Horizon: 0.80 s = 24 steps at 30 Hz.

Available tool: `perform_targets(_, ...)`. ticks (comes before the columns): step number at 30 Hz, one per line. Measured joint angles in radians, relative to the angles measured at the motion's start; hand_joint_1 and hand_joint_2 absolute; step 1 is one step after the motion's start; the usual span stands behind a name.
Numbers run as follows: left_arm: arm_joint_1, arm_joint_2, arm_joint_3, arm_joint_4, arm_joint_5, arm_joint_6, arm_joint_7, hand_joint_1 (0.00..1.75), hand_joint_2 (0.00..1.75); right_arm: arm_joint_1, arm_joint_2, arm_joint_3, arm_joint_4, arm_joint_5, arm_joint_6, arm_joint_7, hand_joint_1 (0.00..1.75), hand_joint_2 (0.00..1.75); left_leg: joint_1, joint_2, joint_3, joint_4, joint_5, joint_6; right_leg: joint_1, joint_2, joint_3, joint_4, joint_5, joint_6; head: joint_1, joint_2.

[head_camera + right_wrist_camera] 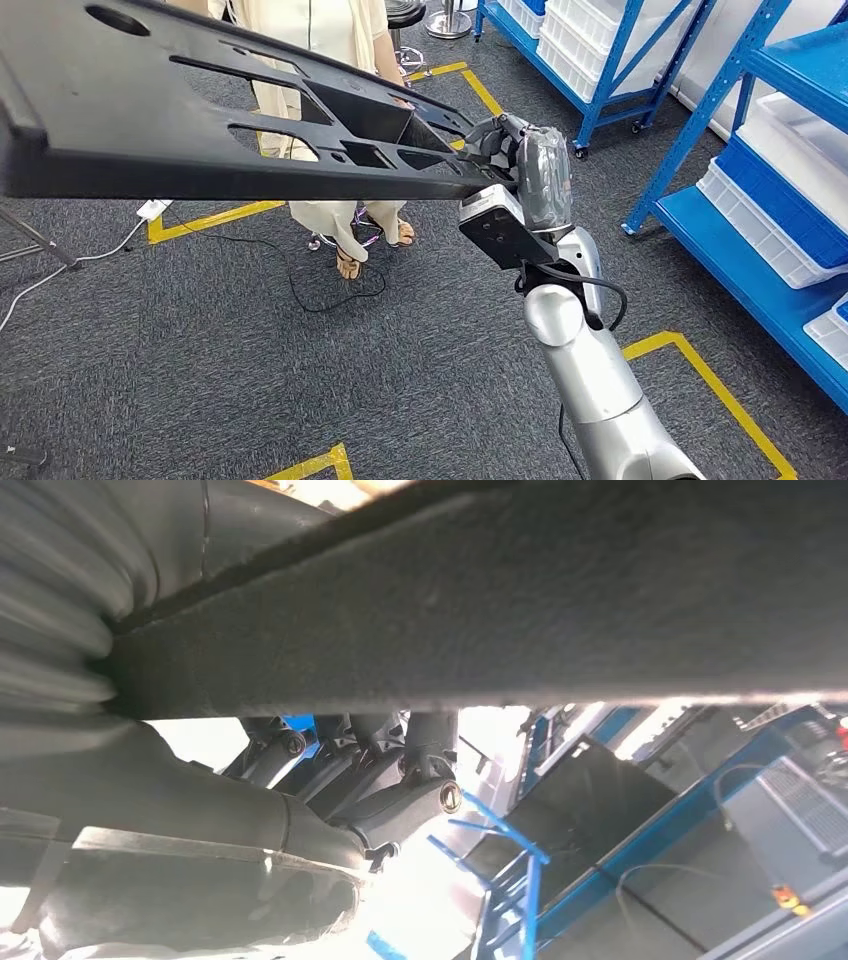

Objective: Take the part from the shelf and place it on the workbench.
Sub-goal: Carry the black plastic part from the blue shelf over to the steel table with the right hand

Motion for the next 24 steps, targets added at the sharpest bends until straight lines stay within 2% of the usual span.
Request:
perform_targets(1, -0.002, 0.0, 0.0, 0.0, -0.001, -0.002, 0.0, 0.0, 0.0, -0.002, 0.0, 0.0, 0.0, 0.002, 0.0, 0.002, 1.75, 1.75, -0.006, 0.006, 0.006, -0.015, 0.0, 0.005, 0.001, -0.007, 0.001, -0.001, -0.002, 0.003, 0.0, 0.0)
perform_targets(3, -0.003, -0.001, 0.0, 0.0, -0.002, -0.003, 0.0, 0.0, 0.0, -0.003, 0.001, 0.0, -0.002, 0.005, 0.0, 0.007, 1.75, 1.75, -0.009, -0.011, 0.009, -0.025, 0.004, 0.014, 0.002, -0.021, 0.003, -0.005, -0.004, 0.011, -0.002, 0.0)
perform_targets(4, -0.002, -0.001, 0.0, 0.0, -0.002, -0.004, -0.001, 0.0, 0.0, -0.003, 0.001, 0.0, -0.003, 0.007, 0.0, 0.009, 1.75, 1.75, -0.007, -0.02, 0.015, -0.036, 0.009, 0.018, 0.002, -0.015, 0.002, -0.002, -0.008, 0.015, -0.001, 0.0)
perform_targets(5, -0.003, -0.002, -0.001, 0.0, -0.003, -0.005, -0.001, 0.0, 0.0, -0.003, 0.0, 0.0, -0.004, 0.009, 0.0, 0.011, 1.75, 1.75, -0.003, -0.028, 0.023, -0.048, 0.016, 0.023, 0.002, 0.003, -0.005, 0.015, -0.018, 0.016, -0.001, 0.0)
perform_targets(6, -0.004, -0.002, -0.001, 0.0, -0.005, -0.006, -0.001, 0.0, 0.0, -0.002, -0.002, 0.0, -0.005, 0.011, 0.0, 0.011, 1.75, 1.75, 0.001, -0.037, 0.03, -0.059, 0.022, 0.027, 0.002, 0.026, -0.022, 0.054, -0.036, 0.016, 0.001, 0.0)
perform_targets(7, -0.005, -0.003, -0.002, 0.0, -0.006, -0.008, -0.001, 0.0, 0.0, 0.0, -0.006, 0.0, -0.005, 0.013, 0.0, 0.012, 1.75, 1.75, 0.002, -0.047, 0.032, -0.063, 0.025, 0.029, -0.002, 0.05, -0.049, 0.113, -0.06, 0.014, 0.003, 0.0)
perform_targets(8, -0.007, -0.003, -0.002, 0.0, -0.008, -0.01, -0.001, 0.0, 0.0, 0.003, -0.011, -0.001, -0.005, 0.013, 0.0, 0.013, 1.75, 1.75, 0.004, -0.059, 0.033, -0.064, 0.026, 0.031, -0.004, 0.064, -0.083, 0.183, -0.086, 0.013, 0.004, 0.0)
perform_targets(9, -0.008, -0.004, -0.002, 0.0, -0.01, -0.013, -0.001, 0.0, 0.0, 0.009, -0.017, -0.001, -0.005, 0.014, -0.001, 0.015, 1.75, 1.75, 0.005, -0.072, 0.033, -0.064, 0.026, 0.03, -0.006, 0.07, -0.115, 0.242, -0.105, 0.015, 0.005, 0.0)
perform_targets(10, -0.008, -0.004, -0.003, 0.0, -0.013, -0.014, -0.001, 0.0, 0.0, 0.017, -0.022, -0.002, -0.006, 0.015, -0.001, 0.016, 1.75, 1.75, 0.006, -0.085, 0.034, -0.063, 0.025, 0.03, -0.009, 0.072, -0.134, 0.273, -0.11, 0.021, 0.005, 0.0)
perform_targets(11, -0.008, -0.004, -0.003, 0.0, -0.015, -0.016, 0.0, 0.0, 0.0, 0.024, -0.026, -0.002, -0.008, 0.015, -0.001, 0.018, 1.75, 1.75, 0.007, -0.099, 0.034, -0.062, 0.024, 0.028, -0.012, 0.072, -0.133, 0.262, -0.097, 0.032, 0.005, 0.0)
perform_targets(12, -0.007, -0.005, -0.003, 0.0, -0.017, -0.016, 0.0, 0.0, 0.0, 0.03, -0.029, -0.002, -0.01, 0.016, -0.001, 0.018, 1.75, 1.75, 0.009, -0.111, 0.035, -0.06, 0.023, 0.026, -0.017, 0.075, -0.114, 0.213, -0.07, 0.044, 0.005, 0.0)
perform_targets(13, -0.007, -0.005, -0.003, 0.0, -0.018, -0.017, 0.001, 0.0, 0.0, 0.033, -0.031, -0.002, -0.014, 0.016, -0.001, 0.018, 1.75, 1.75, 0.012, -0.123, 0.034, -0.055, 0.02, 0.021, -0.023, 0.087, -0.082, 0.137, -0.036, 0.056, 0.005, 0.0)
perform_targets(14, -0.007, -0.005, -0.004, 0.0, -0.018, -0.017, 0.001, 0.0, 0.0, 0.035, -0.033, -0.002, -0.017, 0.016, -0.001, 0.018, 1.75, 1.75, 0.012, -0.134, 0.032, -0.046, 0.015, 0.014, -0.027, 0.099, -0.052, 0.07, -0.009, 0.062, 0.006, 0.0)
perform_targets(15, -0.007, -0.006, -0.004, 0.0, -0.018, -0.017, 0.001, 0.0, 0.0, 0.036, -0.034, -0.002, -0.02, 0.016, -0.001, 0.018, 1.75, 1.75, 0.013, -0.144, 0.028, -0.039, 0.01, 0.006, -0.03, 0.108, -0.03, 0.024, 0.008, 0.062, 0.005, 0.0)
perform_targets(16, -0.007, -0.006, -0.004, 0.0, -0.018, -0.017, 0.001, 0.0, 0.0, 0.038, -0.036, -0.002, -0.022, 0.016, -0.001, 0.019, 1.75, 1.75, 0.014, -0.151, 0.023, -0.034, 0.007, -0.002, -0.029, 0.114, -0.018, 0.0, 0.015, 0.056, 0.005, 0.0)
perform_targets(18, -0.004, -0.006, -0.004, 0.0, -0.018, -0.017, 0.002, 0.0, 0.0, 0.039, -0.037, -0.002, -0.026, 0.018, -0.001, 0.019, 1.75, 1.75, 0.019, -0.162, 0.018, -0.033, 0.007, -0.015, -0.026, 0.101, -0.015, -0.002, 0.016, 0.038, 0.005, 0.0)
perform_targets(19, -0.002, -0.006, -0.004, 0.0, -0.019, -0.017, 0.002, 0.0, 0.0, 0.039, -0.037, -0.002, -0.028, 0.018, -0.001, 0.02, 1.75, 1.75, 0.02, -0.155, 0.015, -0.029, 0.004, -0.02, -0.026, 0.095, -0.014, -0.004, 0.018, 0.032, 0.005, 0.0)
perform_targets(21, -0.002, -0.006, -0.004, 0.0, -0.019, -0.019, 0.002, 0.0, 0.0, 0.041, -0.036, -0.002, -0.035, 0.02, -0.002, 0.022, 1.75, 1.75, 0.02, -0.111, -0.011, 0.026, -0.028, -0.029, -0.029, 0.08, -0.008, -0.009, 0.019, 0.019, -0.001, 0.0)
perform_targets(23, -0.004, -0.006, -0.005, 0.0, -0.019, -0.022, 0.002, 0.0, 0.0, 0.048, -0.036, -0.002, -0.043, 0.021, -0.002, 0.025, 1.75, 1.75, 0.022, -0.066, -0.071, 0.147, -0.087, -0.037, -0.023, 0.062, -0.004, -0.009, 0.015, 0.008, -0.006, 0.0)
perform_targets(24, -0.005, -0.007, -0.006, 0.0, -0.019, -0.024, 0.002, 0.0, 0.0, 0.053, -0.037, -0.002, -0.046, 0.022, -0.002, 0.027, 1.75, 1.75, 0.024, -0.06, -0.103, 0.208, -0.109, -0.039, -0.02, 0.053, -0.003, -0.009, 0.013, 0.004, -0.006, 0.0)
